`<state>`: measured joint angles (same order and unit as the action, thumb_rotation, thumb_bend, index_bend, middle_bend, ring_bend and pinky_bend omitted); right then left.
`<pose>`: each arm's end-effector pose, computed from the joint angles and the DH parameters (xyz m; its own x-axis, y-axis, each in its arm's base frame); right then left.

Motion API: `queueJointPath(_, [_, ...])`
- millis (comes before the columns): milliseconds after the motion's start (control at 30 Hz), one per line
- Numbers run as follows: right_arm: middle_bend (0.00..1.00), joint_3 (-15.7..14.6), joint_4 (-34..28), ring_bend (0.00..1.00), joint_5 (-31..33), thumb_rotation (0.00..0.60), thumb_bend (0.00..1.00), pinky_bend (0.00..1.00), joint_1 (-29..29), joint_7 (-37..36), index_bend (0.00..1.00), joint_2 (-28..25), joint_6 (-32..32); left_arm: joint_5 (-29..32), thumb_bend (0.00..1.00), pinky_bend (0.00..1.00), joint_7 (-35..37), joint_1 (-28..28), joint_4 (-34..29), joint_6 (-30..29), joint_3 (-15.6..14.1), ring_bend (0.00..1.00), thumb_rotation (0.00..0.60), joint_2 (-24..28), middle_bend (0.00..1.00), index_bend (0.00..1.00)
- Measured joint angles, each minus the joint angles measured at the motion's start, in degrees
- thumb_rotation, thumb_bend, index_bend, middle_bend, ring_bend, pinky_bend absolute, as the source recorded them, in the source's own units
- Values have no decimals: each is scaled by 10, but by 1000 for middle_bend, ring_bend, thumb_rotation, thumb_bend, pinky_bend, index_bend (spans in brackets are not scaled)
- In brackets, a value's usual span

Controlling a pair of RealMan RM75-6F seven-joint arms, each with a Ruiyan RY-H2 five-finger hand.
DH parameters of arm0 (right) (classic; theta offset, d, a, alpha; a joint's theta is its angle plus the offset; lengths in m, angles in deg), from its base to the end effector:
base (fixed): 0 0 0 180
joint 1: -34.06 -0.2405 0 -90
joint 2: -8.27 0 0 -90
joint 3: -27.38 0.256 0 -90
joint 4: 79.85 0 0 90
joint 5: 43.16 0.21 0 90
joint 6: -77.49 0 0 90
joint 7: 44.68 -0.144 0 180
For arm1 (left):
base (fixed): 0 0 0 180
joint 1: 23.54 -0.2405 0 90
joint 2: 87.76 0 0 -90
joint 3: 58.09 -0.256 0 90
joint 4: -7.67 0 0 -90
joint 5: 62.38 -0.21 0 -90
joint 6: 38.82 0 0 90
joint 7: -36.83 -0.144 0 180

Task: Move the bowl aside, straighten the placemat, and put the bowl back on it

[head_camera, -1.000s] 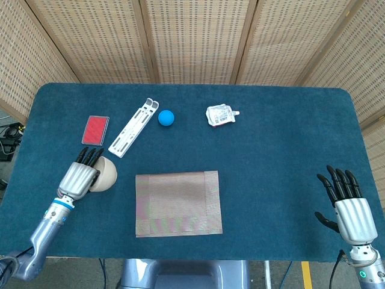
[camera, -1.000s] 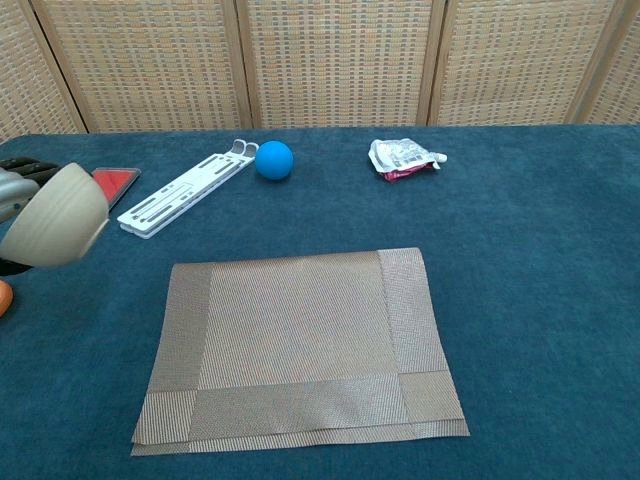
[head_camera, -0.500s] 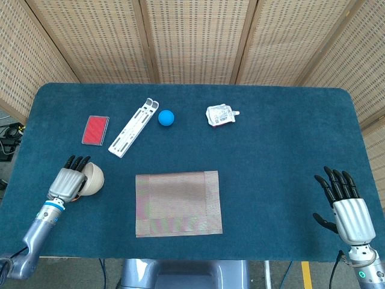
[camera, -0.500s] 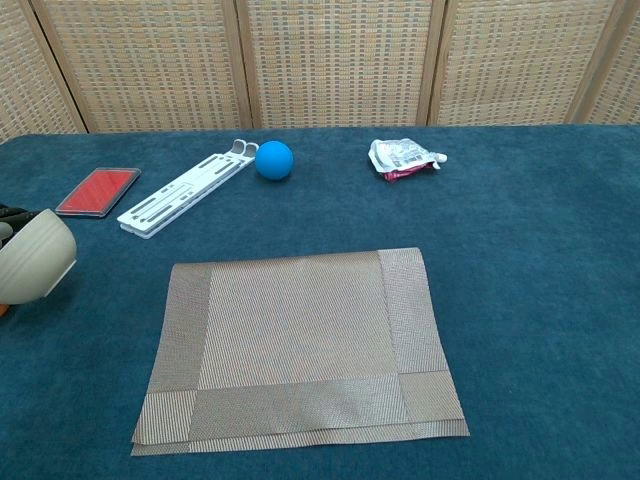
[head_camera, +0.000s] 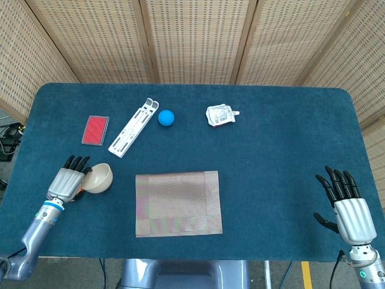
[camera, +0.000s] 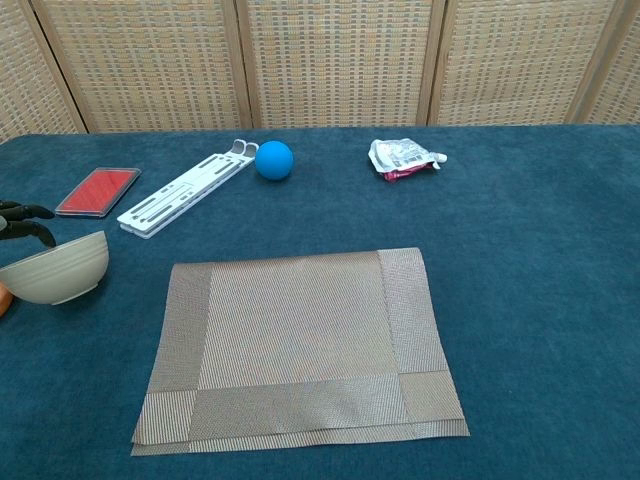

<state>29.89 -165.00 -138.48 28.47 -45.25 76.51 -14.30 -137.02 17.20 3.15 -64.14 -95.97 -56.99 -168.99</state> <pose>-0.2991 -0.1822 0.1517 0.4261 0.1159 0.8972 -0.8801 -0.1763 0.4408 -0.3133 0.2937 0.0395 0.7275 0.2703 0.6307 0.6856 -0.2500 -0.6837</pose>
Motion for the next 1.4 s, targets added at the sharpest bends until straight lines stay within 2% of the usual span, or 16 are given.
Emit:
queueJointPath(300, [0, 0, -1, 0, 0, 600, 18, 0, 0, 0, 161, 0, -1, -39, 227, 0, 38, -18, -63, -59, -2, 0, 600, 37, 0, 124])
queueJointPath(567, [0, 2, -3, 0, 0, 600, 18, 0, 2, -1, 161, -2, -6, -71, 183, 0, 59, -30, -132, -99, -4, 0, 600, 67, 0, 147])
queueJointPath(667, [0, 2, -5, 0, -1, 600, 18, 0, 3, -3, 161, -3, -10, -85, 183, 0, 52, -31, -162, -109, -6, 0, 600, 72, 0, 230])
queueJointPath(733, [0, 2, -6, 0, -2, 600, 18, 0, 4, -4, 161, -5, -11, -99, 189, 0, 36, -31, -189, -112, -9, 0, 600, 70, 0, 341])
queueJointPath(867, [0, 3, -7, 0, -1, 600, 18, 0, 5, -7, 161, -6, -13, -109, 244, 0, -13, -29, -224, -110, -16, 0, 600, 54, 0, 482])
queueJointPath(933, [0, 4, -7, 0, 0, 600, 18, 0, 5, -10, 162, -7, -14, -112, 321, 0, -36, -27, -233, -106, -19, 0, 600, 37, 0, 518])
queueJointPath(1033, [0, 5, -7, 0, 2, 600, 17, 0, 6, -16, 162, -10, -15, -114, 366, 0, -62, -24, -238, -96, -27, 0, 600, 9, 0, 524])
queueJointPath(1200, [0, 8, -7, 0, 6, 600, 18, 0, 6, -29, 162, -15, -15, -113, 368, 0, -97, -23, -230, -73, -44, 0, 600, -43, 0, 515])
queueJointPath(1400, [0, 9, -8, 0, 7, 600, 17, 0, 7, -36, 161, -18, -18, -117, 440, 0, -118, -28, -220, -65, -63, 0, 600, -69, 0, 530])
